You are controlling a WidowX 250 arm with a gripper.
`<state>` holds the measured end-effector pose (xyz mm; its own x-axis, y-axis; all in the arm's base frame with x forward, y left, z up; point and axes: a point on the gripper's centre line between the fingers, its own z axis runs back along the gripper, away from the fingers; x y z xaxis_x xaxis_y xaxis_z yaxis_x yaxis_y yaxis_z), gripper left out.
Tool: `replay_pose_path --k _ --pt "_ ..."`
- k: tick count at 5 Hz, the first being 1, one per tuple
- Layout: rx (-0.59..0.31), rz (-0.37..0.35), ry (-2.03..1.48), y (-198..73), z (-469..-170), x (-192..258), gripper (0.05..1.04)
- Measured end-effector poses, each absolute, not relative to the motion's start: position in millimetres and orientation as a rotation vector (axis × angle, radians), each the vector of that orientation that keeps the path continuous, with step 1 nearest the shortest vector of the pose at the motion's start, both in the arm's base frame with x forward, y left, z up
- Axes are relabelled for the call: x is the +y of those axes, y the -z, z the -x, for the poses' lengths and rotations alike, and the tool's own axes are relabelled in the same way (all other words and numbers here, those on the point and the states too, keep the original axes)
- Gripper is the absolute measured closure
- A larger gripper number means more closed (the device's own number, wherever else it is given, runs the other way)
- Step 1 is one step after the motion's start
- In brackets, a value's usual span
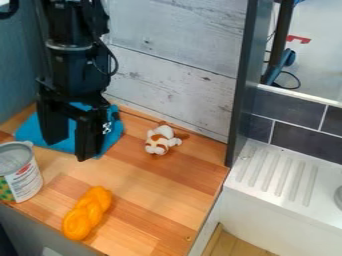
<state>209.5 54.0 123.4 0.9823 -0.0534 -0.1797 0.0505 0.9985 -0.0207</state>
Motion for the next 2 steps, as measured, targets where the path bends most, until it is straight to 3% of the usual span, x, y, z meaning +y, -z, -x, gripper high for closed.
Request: replay_pose_path --k 1,2 --pt "0.198 0.020 0.056 -118 -208 53 0.087" --pt "0.154 0.004 0.055 -101 -208 54 0.087"
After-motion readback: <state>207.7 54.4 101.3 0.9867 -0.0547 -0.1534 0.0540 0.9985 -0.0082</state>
